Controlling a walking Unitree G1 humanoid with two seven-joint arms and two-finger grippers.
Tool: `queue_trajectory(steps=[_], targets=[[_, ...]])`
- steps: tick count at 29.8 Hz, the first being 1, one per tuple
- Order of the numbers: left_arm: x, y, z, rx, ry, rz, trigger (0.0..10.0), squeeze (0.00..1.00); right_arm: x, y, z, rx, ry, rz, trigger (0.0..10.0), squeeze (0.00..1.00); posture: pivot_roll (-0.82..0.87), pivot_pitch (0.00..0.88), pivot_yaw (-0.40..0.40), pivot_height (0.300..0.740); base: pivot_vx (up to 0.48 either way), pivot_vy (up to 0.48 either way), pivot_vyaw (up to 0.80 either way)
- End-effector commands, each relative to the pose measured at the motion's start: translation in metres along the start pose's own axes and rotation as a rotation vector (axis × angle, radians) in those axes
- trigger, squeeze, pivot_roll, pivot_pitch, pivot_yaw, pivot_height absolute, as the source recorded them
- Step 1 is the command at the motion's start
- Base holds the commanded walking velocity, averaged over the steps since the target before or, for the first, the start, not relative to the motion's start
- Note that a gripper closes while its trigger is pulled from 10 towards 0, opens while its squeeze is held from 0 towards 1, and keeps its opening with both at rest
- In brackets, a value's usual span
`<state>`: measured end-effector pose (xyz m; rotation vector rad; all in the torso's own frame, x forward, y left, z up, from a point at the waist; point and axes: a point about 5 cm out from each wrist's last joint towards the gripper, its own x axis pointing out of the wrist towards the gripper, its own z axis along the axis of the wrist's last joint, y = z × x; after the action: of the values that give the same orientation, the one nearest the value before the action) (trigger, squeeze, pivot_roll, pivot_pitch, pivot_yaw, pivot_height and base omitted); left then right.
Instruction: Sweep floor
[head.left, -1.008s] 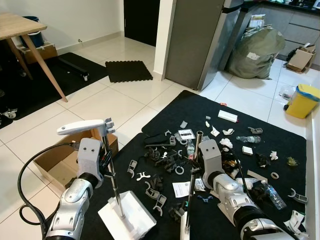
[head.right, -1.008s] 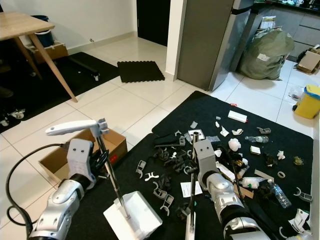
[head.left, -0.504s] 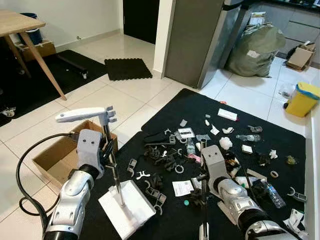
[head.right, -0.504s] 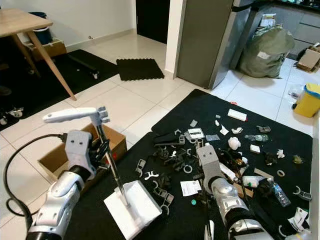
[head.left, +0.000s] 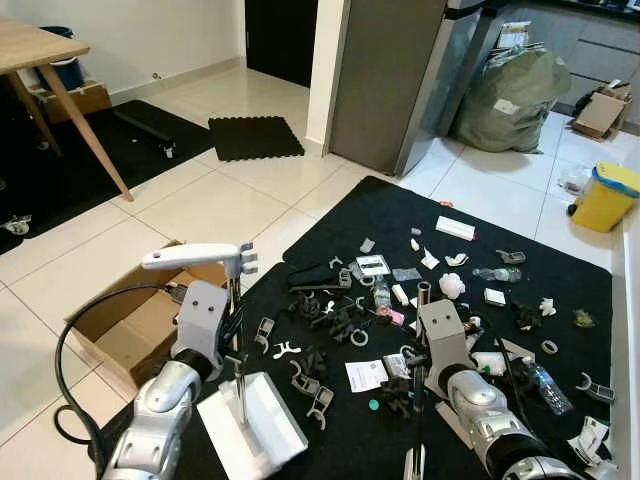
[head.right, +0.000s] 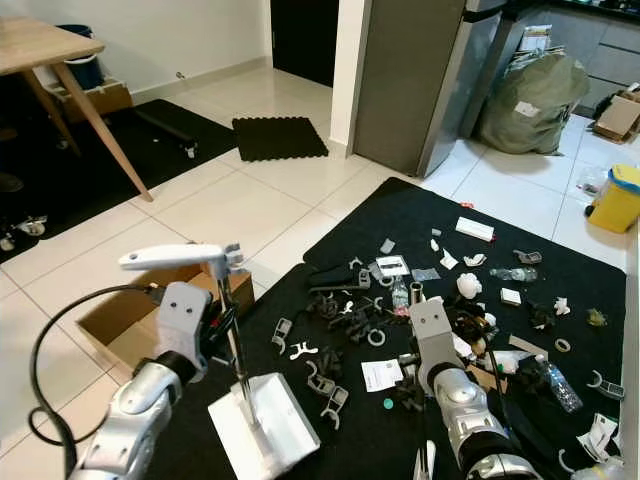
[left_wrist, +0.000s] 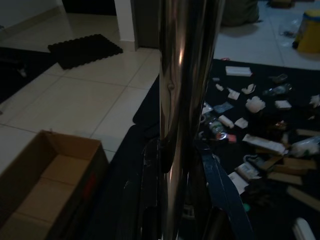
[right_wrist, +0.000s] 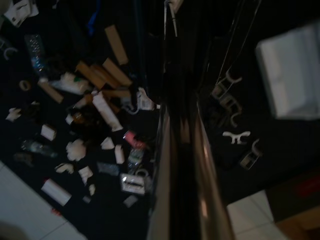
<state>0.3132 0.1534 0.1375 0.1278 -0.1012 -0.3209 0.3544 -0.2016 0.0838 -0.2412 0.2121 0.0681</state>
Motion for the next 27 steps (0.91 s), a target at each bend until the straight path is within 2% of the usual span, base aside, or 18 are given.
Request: queue_trajectory(steps=[1, 9, 13, 18, 20, 21, 23, 25, 27], targets=[[0.002, 0.0, 0.005, -0.035, -0.043, 0.017, 10.0, 0.0, 0.0, -0.013, 0.009, 0.008, -0.055, -0.042, 10.0, 0.0, 0.07, 0.199, -0.044, 0.74, 0.0, 0.0, 0.0], [0.001, 0.01, 0.005, -0.01, -0.039, 0.055, 10.0, 0.0, 0.0, -0.02, 0.02, 0.055, -0.131, -0.024, 10.0, 0.0, 0.07, 0.195, -0.04, 0.74, 0.0, 0.0, 0.0], [0.001, 0.014, 0.001, -0.004, -0.03, 0.085, 10.0, 0.0, 0.0, -0.016, 0.019, 0.023, -0.114, -0.002, 10.0, 0.0, 0.07, 0.195, -0.042, 0.74, 0.0, 0.0, 0.0], [0.0, 0.017, 0.0, -0.006, -0.027, 0.099, 10.0, 0.0, -0.001, -0.021, 0.011, -0.004, -0.069, -0.022, 10.0, 0.0, 0.07, 0.197, -0.046, 0.74, 0.0, 0.0, 0.0], [0.0, 0.016, -0.001, -0.01, -0.026, 0.098, 10.0, 0.0, -0.004, -0.029, 0.008, -0.014, -0.057, -0.043, 10.0, 0.0, 0.07, 0.197, -0.047, 0.74, 0.0, 0.0, 0.0], [0.0, 0.014, -0.003, -0.018, -0.02, 0.087, 10.0, 0.0, -0.006, -0.042, 0.009, -0.017, -0.072, -0.096, 10.0, 0.0, 0.07, 0.196, -0.047, 0.74, 0.0, 0.0, 0.0], [0.0, 0.013, -0.004, -0.021, -0.018, 0.084, 10.0, 0.0, -0.007, -0.046, 0.01, -0.017, -0.078, -0.115, 10.0, 0.0, 0.07, 0.196, -0.047, 0.74, 0.0, 0.0, 0.0], [0.0, 0.011, -0.005, -0.024, -0.016, 0.078, 10.0, 0.0, -0.008, -0.058, 0.011, -0.012, -0.066, -0.188, 10.0, 0.0, 0.07, 0.195, -0.047, 0.74, 0.0, 0.0, 0.0], [0.001, 0.008, -0.005, -0.026, -0.016, 0.073, 10.0, 0.0, -0.008, -0.063, 0.014, -0.045, -0.061, -0.218, 10.0, 0.0, 0.07, 0.194, -0.048, 0.74, 0.0, 0.0, 0.0]])
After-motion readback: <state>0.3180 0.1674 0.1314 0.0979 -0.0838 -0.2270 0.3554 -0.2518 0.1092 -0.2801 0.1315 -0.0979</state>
